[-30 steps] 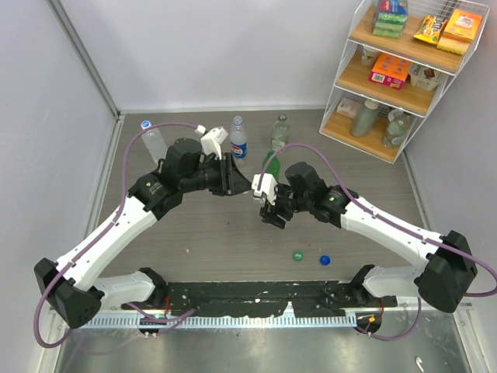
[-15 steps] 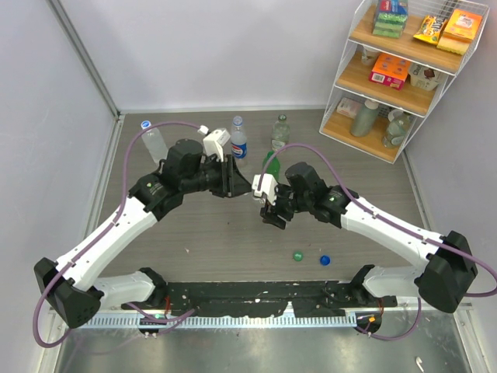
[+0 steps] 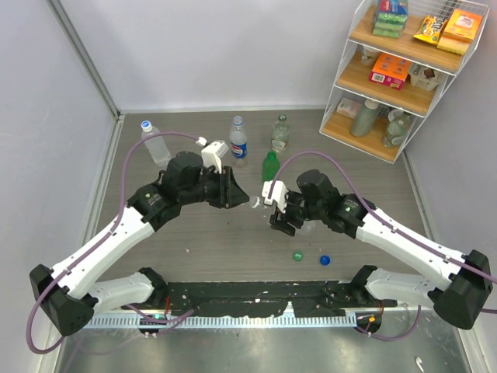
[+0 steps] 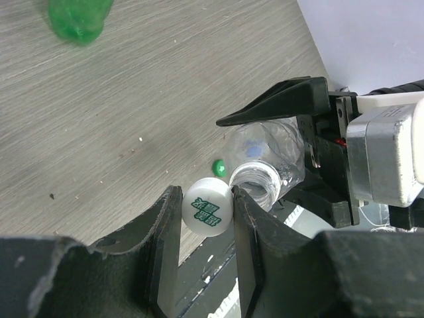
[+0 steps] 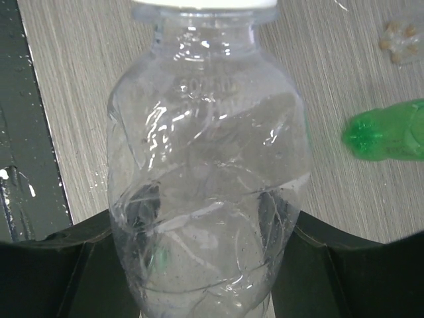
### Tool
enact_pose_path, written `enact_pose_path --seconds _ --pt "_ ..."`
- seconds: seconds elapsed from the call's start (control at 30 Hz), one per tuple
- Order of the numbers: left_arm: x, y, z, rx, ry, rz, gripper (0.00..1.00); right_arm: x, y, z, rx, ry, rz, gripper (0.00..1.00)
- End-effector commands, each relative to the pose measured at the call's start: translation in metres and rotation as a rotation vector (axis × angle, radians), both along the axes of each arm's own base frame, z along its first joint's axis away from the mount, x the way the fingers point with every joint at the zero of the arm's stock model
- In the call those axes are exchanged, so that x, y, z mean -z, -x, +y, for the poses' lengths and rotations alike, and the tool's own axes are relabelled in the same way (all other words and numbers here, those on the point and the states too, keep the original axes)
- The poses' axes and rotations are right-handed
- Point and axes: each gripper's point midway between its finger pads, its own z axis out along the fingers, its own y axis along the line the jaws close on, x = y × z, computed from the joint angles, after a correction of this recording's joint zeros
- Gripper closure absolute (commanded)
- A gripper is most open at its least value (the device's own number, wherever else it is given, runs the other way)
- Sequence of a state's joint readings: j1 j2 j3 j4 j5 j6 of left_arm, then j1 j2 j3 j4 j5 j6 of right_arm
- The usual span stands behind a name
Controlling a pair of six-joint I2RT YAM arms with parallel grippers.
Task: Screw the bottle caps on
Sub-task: Screw the bottle cap onto the plastic bottle.
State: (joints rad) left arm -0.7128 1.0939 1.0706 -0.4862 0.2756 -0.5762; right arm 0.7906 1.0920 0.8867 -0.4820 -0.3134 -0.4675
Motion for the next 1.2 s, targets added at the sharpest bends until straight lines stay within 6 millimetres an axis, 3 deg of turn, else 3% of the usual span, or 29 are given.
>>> enact_pose_path --seconds 0.0,0.1,0.4,0.47,0.77,1.17 --pt "0.030 0.013 0.019 -0.025 -0.097 0.065 1.00 -0.071 -0.009 0.026 -0.042 -0.232 -0.156 0.94" --pt "0.010 0.014 0.013 -0.015 -0.031 0.028 1.00 -0.064 -0.013 0.025 -0.019 -0.205 -0.132 0.99" --pt "-0.046 0.006 0.034 -0.152 0.075 -0.114 0.97 -0.045 -0.018 0.013 0.061 -0.179 -0.133 0.99" --pt "-0.053 0.008 0.030 -0.135 0.102 -0.116 0.96 -0.042 -0.017 0.013 0.047 -0.168 -0.136 0.99" --pt "-0.068 0.017 0.001 0.026 0.161 -0.098 0.95 -0.042 0.001 0.028 -0.107 -0.143 -0.055 0.99" --pt "-0.067 0.018 -0.006 0.053 0.179 -0.080 0.92 -0.034 0.006 0.039 -0.139 -0.160 0.009 0.99"
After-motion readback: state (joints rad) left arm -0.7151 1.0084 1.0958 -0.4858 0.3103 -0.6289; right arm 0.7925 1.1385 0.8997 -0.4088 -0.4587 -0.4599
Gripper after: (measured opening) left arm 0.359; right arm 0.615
